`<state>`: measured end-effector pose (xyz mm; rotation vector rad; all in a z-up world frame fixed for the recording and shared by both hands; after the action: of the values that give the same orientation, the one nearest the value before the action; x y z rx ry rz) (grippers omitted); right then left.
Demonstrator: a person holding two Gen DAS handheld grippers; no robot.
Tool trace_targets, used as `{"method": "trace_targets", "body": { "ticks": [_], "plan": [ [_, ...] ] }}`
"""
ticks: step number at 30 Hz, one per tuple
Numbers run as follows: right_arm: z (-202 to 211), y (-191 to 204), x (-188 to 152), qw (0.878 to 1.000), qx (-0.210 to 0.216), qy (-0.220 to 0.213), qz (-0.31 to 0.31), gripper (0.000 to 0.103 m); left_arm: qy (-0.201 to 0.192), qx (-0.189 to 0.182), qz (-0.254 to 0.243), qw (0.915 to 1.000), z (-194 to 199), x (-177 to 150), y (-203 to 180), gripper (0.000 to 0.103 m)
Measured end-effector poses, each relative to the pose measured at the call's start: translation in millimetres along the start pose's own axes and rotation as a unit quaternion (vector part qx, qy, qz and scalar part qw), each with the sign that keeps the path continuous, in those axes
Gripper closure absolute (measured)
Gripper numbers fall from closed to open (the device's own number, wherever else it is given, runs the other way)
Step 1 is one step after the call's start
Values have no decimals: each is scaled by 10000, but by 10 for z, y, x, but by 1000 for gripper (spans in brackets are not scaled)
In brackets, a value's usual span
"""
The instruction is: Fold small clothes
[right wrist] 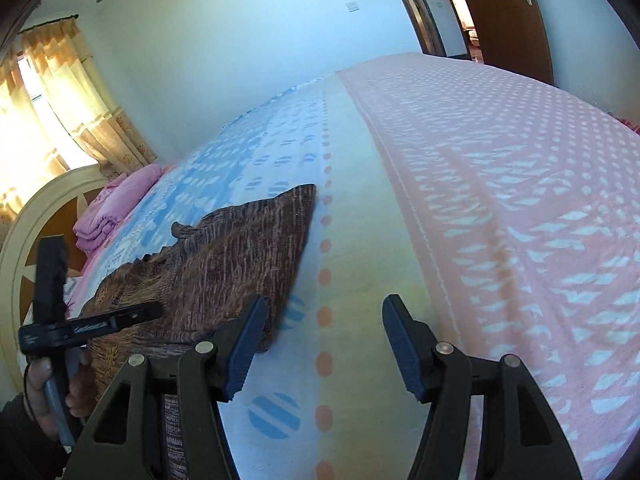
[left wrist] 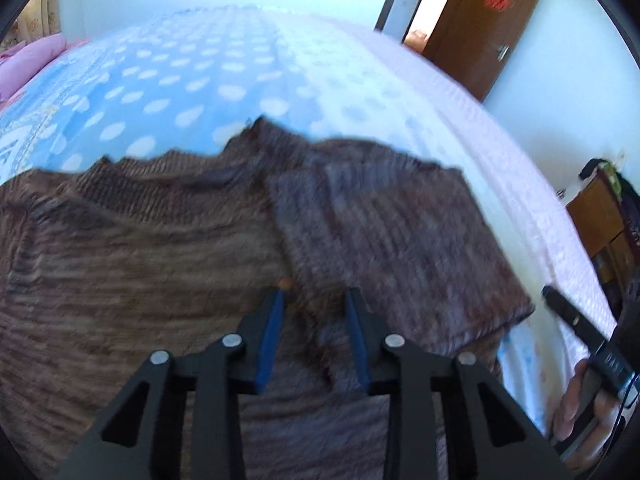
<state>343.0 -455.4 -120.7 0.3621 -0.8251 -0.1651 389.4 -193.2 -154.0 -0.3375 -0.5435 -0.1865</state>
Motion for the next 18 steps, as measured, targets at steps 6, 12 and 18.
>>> {"method": "trace_targets", "body": {
  "ticks": [6,12,18],
  "plan": [
    [-57,31,-26,10000,-57,39,57,41,-105,-142,-216,9996,2,-4,-135,96],
    [-71,-12,-59,9999,-71,90,-10,38,-392,-159,-236,9988,226,109,-78,97],
    [-105,30,-90,9995,-165,195,172,38,-545,-117,-293,9980,471,166,28,97]
  ]
}}
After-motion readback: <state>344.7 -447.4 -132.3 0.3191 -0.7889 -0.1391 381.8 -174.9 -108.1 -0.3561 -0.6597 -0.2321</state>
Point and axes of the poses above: each gripper's, at about its wrist camera, not at the fingertips, and z roughly against the way its jaws point, y to its left, x to its top, the point moved 4 cm from there along -z, roughly the way its jaws point, and after that the axes turned 1 degree about z, right-handed, at the moved point
